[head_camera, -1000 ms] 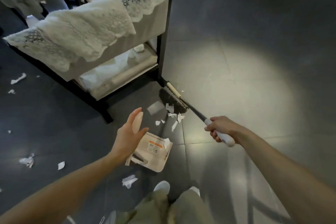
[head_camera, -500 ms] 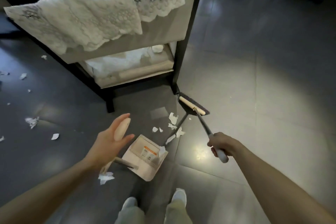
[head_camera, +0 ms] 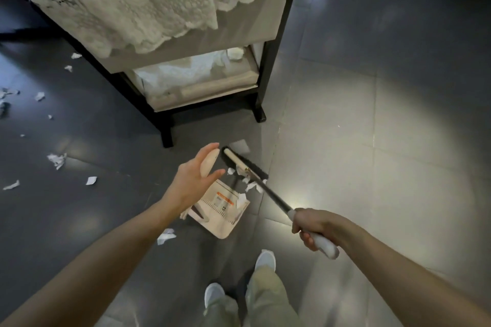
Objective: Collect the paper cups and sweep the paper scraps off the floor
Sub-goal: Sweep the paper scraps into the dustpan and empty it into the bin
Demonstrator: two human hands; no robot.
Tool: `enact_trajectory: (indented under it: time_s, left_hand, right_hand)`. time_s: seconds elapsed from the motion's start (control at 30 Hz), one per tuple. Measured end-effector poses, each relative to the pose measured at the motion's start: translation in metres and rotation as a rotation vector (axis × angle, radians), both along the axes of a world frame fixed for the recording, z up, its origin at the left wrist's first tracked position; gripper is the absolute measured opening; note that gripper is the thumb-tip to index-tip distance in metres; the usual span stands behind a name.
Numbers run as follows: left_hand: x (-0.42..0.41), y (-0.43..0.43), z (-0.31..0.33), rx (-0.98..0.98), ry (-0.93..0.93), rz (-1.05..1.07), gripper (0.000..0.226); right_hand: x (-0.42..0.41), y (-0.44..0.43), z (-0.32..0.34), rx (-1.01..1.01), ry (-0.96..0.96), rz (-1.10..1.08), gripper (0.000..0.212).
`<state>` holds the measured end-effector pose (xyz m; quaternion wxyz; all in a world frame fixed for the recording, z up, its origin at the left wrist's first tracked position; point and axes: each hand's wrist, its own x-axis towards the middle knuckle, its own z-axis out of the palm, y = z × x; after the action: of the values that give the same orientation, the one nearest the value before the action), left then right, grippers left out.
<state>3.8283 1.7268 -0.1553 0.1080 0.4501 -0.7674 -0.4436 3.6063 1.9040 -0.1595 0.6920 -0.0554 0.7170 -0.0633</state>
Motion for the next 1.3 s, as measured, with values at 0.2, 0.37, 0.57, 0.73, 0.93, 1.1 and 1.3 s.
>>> enact_trajectory:
  time_s: [0.2,0.37,0.57,0.73,0.93,1.1,1.3]
  left_hand:
    - [0.038,0.001,-0.003,-0.020,0.014,0.029,0.054]
    - [0.063,0.008,-0.003,0.017,0.051,0.062,0.052]
    - [0.088,0.034,-0.009,0.031,0.078,0.081,0.052]
    - [0.106,0.047,-0.020,-0.003,0.082,0.166,0.055]
    - [0.100,0.050,-0.024,-0.049,0.098,0.207,0.052]
    - [0.101,0.049,-0.020,-0.037,0.095,0.226,0.051]
    - [0.109,0.068,-0.011,-0.010,0.089,0.274,0.052]
  right_hand:
    - [0.054,0.003,0.043,0.023,-0.073,0.023,0.012]
    - [0.057,0.002,0.085,-0.048,-0.030,0.010,0.015]
    - [0.075,-0.002,0.095,-0.156,0.151,0.185,0.018]
    - [0.084,-0.017,0.073,-0.158,0.229,0.246,0.015]
    - [0.122,-0.017,0.045,-0.137,0.216,0.582,0.014]
    - [0.120,-0.009,0.069,0.024,-0.036,0.241,0.018]
    - [0.104,-0.001,0.115,-0.071,0.042,0.288,0.032]
